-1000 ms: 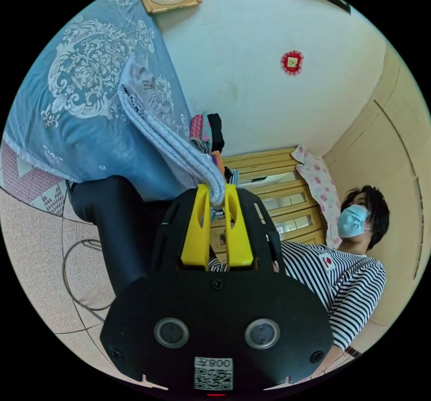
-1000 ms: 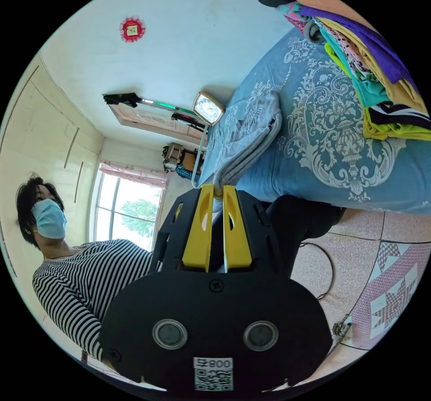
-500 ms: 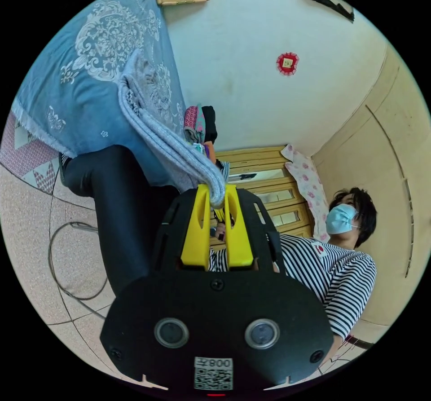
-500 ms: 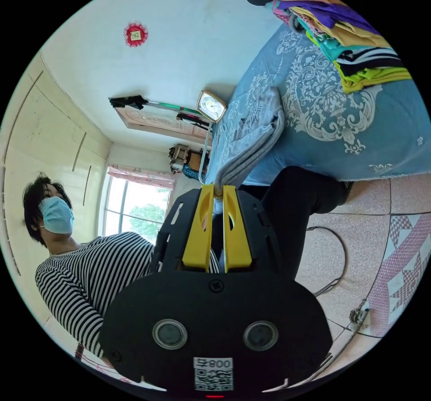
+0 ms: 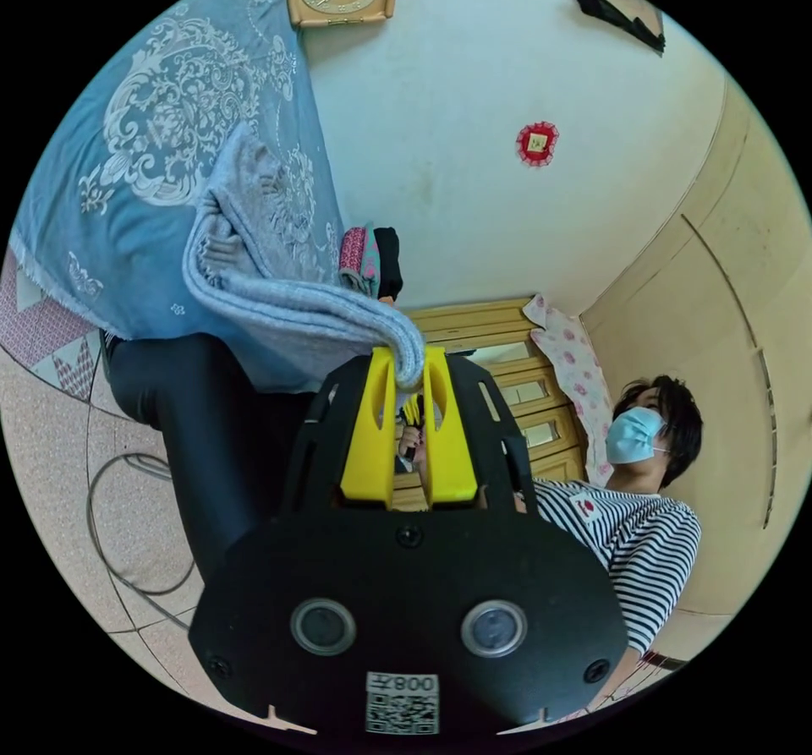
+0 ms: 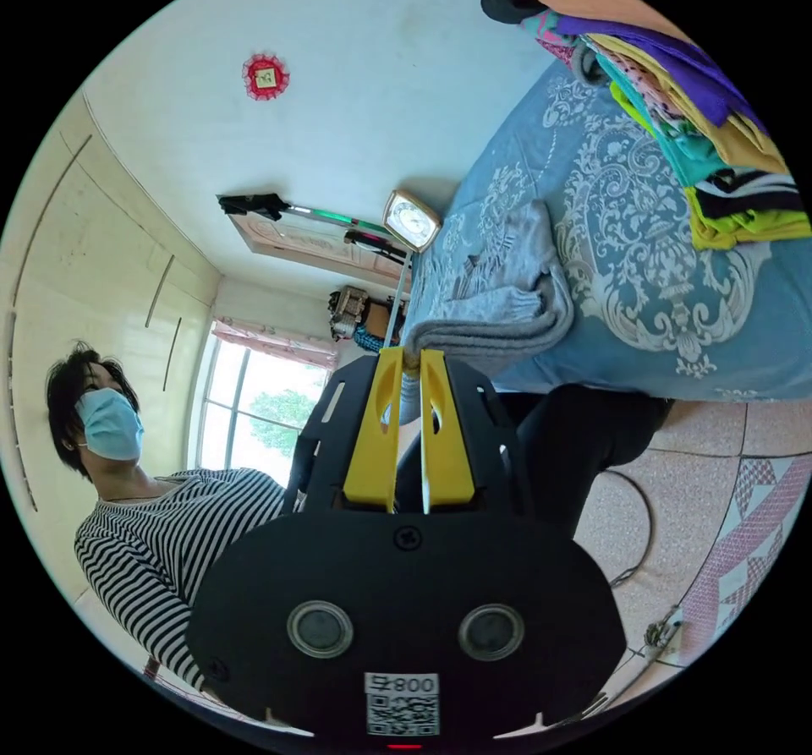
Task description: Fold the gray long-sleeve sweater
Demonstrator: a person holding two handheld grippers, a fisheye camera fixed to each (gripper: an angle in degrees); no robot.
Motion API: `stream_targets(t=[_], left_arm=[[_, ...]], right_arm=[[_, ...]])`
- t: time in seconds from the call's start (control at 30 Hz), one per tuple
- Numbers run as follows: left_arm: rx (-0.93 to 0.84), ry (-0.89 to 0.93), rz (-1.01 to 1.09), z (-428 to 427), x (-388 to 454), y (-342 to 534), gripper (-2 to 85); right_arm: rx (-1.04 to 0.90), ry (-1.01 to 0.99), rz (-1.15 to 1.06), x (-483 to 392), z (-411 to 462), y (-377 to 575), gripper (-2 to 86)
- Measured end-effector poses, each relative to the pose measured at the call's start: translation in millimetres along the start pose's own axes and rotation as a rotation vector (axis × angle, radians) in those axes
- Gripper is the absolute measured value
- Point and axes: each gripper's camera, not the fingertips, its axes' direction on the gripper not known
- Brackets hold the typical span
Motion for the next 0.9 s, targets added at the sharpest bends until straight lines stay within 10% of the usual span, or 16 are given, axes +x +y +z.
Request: stream_targets(t=[0.9], left_arm=[[0.074, -0.131, -0.009, 28, 157, -326, 6.0]], right_arm=[[0.015, 0.093, 0.054, 85, 119, -395, 2.8]])
